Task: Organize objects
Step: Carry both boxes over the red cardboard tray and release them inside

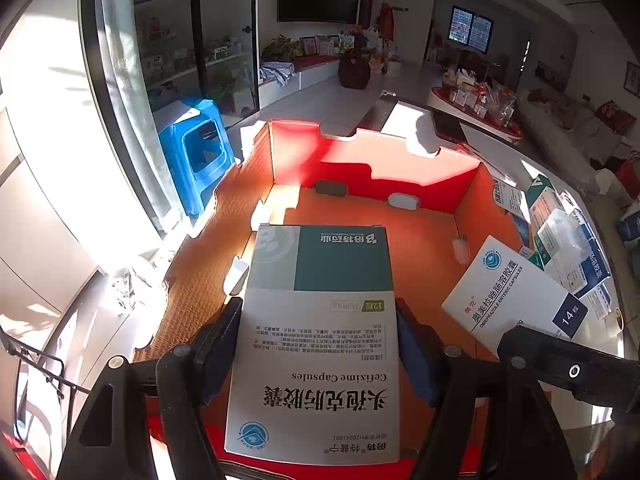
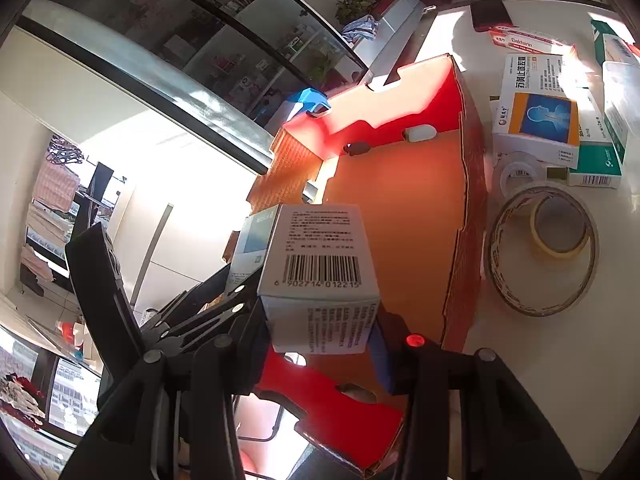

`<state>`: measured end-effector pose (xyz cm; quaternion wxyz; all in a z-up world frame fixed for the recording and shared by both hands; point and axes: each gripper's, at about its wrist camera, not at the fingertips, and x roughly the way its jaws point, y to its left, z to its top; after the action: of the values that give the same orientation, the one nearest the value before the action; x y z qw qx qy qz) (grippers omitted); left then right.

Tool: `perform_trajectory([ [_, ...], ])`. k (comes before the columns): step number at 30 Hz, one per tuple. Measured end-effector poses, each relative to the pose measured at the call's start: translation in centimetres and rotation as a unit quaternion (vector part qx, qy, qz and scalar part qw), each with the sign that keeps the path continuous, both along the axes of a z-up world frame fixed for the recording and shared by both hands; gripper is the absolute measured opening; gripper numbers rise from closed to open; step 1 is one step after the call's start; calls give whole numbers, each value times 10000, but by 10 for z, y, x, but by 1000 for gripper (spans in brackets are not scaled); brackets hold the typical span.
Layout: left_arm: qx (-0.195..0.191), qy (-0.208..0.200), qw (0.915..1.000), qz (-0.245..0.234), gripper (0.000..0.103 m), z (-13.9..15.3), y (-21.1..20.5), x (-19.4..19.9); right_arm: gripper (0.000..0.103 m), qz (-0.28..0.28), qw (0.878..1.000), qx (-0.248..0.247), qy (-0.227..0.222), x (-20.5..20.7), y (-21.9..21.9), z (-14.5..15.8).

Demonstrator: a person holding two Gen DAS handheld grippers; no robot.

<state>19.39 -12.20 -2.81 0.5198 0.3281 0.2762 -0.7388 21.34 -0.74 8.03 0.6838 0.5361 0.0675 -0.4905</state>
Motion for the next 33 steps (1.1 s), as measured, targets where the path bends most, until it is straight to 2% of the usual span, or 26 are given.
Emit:
perform_trajectory([
  [10, 78, 43, 9999, -55, 76, 0, -2, -6, 42, -85, 9997, -37, 239, 2, -9, 9],
  [15, 19, 49, 10000, 41, 76, 3, -3, -1, 42, -80, 9951, -167, 975, 17, -8, 19],
  [18, 73, 12, 9999, 87, 76, 1, -5, 1, 42, -25, 9920, -251, 1234, 26, -6, 20],
  [27, 136, -209, 9997, 85, 76, -6, -7, -8, 42, -2, 9927, -101, 1203, 22, -10, 13],
  [33, 111, -494, 9987, 76, 78, -8, -10, -13, 45, 67, 9937, 6, 1115, 19, -16, 10],
])
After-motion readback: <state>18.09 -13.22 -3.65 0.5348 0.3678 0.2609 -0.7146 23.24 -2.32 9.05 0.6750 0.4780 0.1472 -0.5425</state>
